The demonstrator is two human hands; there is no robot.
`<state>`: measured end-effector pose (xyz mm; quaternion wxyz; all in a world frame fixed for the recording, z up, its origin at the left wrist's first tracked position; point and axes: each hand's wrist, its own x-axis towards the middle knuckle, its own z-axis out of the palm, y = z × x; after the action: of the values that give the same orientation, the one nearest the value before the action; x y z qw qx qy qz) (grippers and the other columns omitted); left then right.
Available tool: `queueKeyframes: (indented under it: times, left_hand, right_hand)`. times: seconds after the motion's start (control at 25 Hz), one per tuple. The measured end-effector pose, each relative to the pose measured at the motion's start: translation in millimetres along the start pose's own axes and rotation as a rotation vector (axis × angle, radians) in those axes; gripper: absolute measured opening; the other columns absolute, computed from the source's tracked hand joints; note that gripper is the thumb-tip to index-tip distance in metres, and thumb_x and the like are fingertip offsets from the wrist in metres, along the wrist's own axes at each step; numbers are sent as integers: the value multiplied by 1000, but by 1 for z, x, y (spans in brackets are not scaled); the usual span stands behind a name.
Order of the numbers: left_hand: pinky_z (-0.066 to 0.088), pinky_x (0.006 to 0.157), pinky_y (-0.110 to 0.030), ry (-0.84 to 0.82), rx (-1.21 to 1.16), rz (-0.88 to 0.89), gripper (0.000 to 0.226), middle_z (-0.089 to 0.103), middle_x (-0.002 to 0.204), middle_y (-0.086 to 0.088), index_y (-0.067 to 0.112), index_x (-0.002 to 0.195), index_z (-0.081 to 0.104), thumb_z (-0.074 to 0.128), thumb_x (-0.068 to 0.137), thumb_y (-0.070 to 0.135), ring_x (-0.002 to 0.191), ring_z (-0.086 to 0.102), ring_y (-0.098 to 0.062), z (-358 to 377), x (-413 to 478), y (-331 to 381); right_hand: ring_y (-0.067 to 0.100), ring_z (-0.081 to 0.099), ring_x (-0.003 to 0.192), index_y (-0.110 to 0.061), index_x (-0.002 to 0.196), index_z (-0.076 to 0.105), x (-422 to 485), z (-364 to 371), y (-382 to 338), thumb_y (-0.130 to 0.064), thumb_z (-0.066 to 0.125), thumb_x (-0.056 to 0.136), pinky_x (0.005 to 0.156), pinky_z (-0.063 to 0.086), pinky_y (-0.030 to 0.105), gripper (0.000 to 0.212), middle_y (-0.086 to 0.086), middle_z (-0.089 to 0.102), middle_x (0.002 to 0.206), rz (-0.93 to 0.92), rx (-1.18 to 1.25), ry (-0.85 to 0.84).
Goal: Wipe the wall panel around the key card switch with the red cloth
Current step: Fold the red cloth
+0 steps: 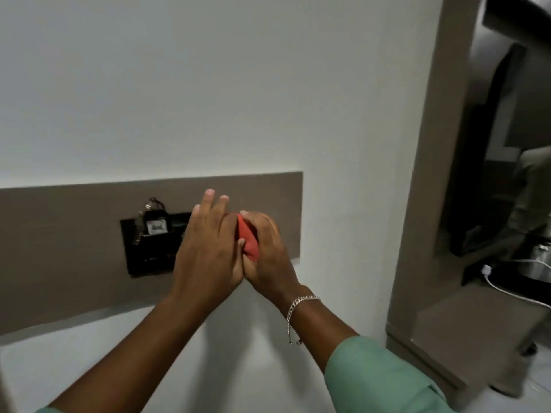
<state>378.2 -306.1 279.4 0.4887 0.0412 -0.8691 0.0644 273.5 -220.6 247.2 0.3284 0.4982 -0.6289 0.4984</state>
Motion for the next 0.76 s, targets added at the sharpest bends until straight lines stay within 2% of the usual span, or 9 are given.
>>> queueKeyframes:
  times: [0.04,0.12,0.2,0.28,0.36,0.44,0.52,0.64,0.76]
  left_hand:
    - [54,89,-49,-3,-153,-42,35,62,120,-23,-2,115,60,63,83,11,115,59,-42,3,3,13]
    - [45,69,-35,-41,-459,-179,24,59,97,-11,6,103,58,66,81,13,86,59,-31,21,12,43]
    - [45,68,-33,-96,-717,-312,17,59,90,-4,13,91,57,68,78,13,79,57,-24,47,20,73]
    - [50,70,-33,-180,-947,-427,19,61,84,0,20,81,56,68,78,6,76,59,-20,77,23,112]
    - [48,69,-30,-261,-1082,-508,24,58,78,8,21,77,54,66,80,0,72,55,-13,114,19,155]
    - [46,66,-24,-349,-1130,-575,19,56,77,10,15,79,56,65,81,-2,70,52,-6,161,8,202]
    - [44,65,-24,-432,-1149,-648,13,57,76,7,10,80,58,64,80,-2,69,51,-4,209,-5,248]
    - [45,69,-28,-524,-1183,-857,13,60,78,1,11,81,58,68,78,3,73,55,-14,285,-33,319]
    - [55,83,-34,-637,-1202,-1088,30,67,101,-4,20,103,56,72,80,9,89,64,-20,355,-58,378]
  right_hand:
    - [22,49,124,-4,134,47,-3,-14,3,-3,65,86,108,40,19,51,11,56,132,17,-3,8]
    - [22,48,125,-6,136,44,-15,-51,23,-4,70,80,109,36,14,62,10,54,136,48,-54,-8]
    - [19,45,130,-20,145,33,-29,-88,49,-12,77,74,106,46,27,84,-2,42,144,186,-40,-71]
    - [18,47,133,-40,149,20,-55,-126,81,-28,87,65,96,56,40,108,-10,34,149,484,54,-90]
    - [16,59,124,-39,147,24,-89,-166,117,-37,93,57,95,57,36,113,-5,44,146,814,248,-68]
    - [21,70,109,-22,136,47,-127,-209,161,-34,91,60,87,61,38,90,6,63,130,1058,480,-76]
    - [31,72,94,-9,125,60,-162,-247,201,-23,85,71,70,63,42,62,16,71,116,1190,609,-92]
    - [26,70,82,-3,115,66,-209,-296,265,-9,79,75,64,61,33,43,14,73,100,1308,465,10]
    - [17,72,74,-13,99,70,-251,-329,331,0,74,80,60,59,25,23,2,76,86,1400,249,62]
